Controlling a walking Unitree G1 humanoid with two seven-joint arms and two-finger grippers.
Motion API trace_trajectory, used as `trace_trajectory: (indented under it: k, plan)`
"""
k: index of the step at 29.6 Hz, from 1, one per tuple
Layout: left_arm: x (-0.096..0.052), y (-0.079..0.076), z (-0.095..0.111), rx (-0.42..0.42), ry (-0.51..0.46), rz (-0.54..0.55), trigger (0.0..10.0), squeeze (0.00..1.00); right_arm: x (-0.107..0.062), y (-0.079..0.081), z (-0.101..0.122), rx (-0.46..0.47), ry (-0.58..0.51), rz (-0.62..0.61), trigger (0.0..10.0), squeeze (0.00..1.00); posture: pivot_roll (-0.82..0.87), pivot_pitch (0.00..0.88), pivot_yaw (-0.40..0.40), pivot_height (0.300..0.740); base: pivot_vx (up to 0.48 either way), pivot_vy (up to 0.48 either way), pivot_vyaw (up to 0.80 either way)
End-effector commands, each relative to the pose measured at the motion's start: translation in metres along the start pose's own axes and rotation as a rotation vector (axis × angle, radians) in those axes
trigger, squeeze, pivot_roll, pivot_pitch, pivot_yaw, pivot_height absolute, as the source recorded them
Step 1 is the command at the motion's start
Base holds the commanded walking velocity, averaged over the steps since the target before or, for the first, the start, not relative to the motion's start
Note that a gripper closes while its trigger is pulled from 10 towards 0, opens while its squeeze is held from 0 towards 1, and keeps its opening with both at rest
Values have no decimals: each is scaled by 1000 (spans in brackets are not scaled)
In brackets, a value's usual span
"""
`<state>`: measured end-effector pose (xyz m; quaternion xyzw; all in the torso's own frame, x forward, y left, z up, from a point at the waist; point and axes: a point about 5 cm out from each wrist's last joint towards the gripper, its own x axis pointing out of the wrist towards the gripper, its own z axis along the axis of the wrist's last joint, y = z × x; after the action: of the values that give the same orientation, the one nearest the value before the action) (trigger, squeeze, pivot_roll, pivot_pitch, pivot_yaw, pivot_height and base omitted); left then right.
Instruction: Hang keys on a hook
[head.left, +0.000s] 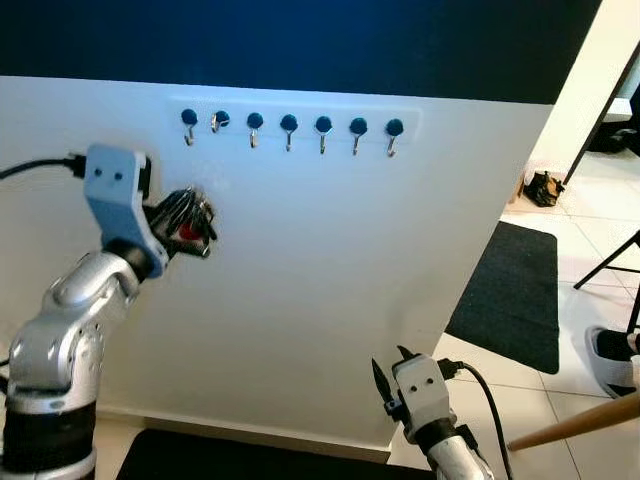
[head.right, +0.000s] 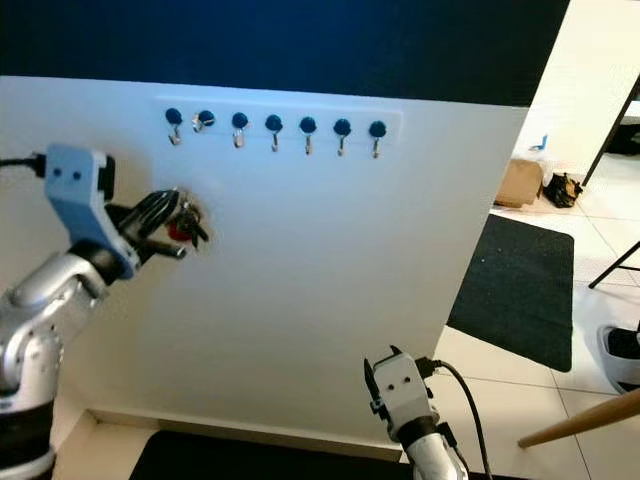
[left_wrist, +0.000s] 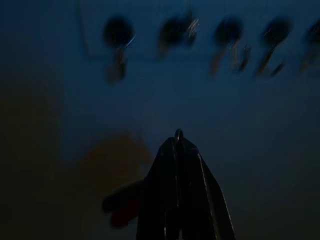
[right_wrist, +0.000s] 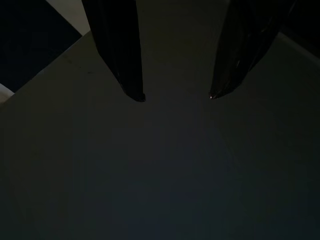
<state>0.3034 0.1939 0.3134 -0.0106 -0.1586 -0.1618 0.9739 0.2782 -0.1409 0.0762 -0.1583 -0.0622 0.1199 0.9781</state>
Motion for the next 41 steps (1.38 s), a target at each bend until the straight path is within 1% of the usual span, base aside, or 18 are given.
trace_trajectory:
  k: [1, 5, 7, 9, 12, 16, 21, 30, 33, 41]
  plan:
    - [-1, -3, 6, -33, -25, -28, 10000, 0, -4, 0, -4, 14, 25, -6, 10000, 0, 53, 127, 30, 740, 0, 0, 0]
    - [5, -3, 20, -21, -65, -29, 10000, 0, -4, 0, -5, 17, 32, -12, 10000, 0, 57, 122, 30, 740, 0, 0, 0]
    - [6, -2, 22, -19, -68, -24, 10000, 0, -4, 0, -5, 18, 34, -11, 10000, 0, 60, 120, 29, 740, 0, 0, 0]
    - [12, 1, 26, 8, -60, 9, 10000, 0, -3, 1, -4, 20, 37, -7, 10000, 0, 63, 118, 27, 740, 0, 0, 0]
    - [16, 3, 27, 16, -59, 25, 10000, 0, -2, 1, -4, 21, 37, -6, 10000, 0, 64, 117, 26, 740, 0, 0, 0]
    - [23, 3, 29, 1, -61, 15, 10000, 0, -1, 2, -2, 20, 35, -4, 10000, 0, 58, 115, 30, 740, 0, 0, 0]
    - [25, 3, 29, -7, -58, 17, 10000, 0, -1, 1, -3, 19, 37, -7, 10000, 0, 55, 115, 31, 740, 0, 0, 0]
    - [36, 7, 33, -30, -78, 58, 10000, 0, -3, 0, -4, 19, 48, -14, 10000, 0, 55, 121, 34, 740, 0, 0, 0]
    - [40, 11, 34, -29, -85, 90, 10000, 0, -3, 1, -4, 21, 49, -13, 10000, 0, 57, 122, 34, 740, 0, 0, 0]
    - [43, 14, 34, -38, -83, 107, 10000, 0, -4, 2, -4, 22, 53, -11, 10000, 0, 54, 124, 35, 740, 0, 0, 0]
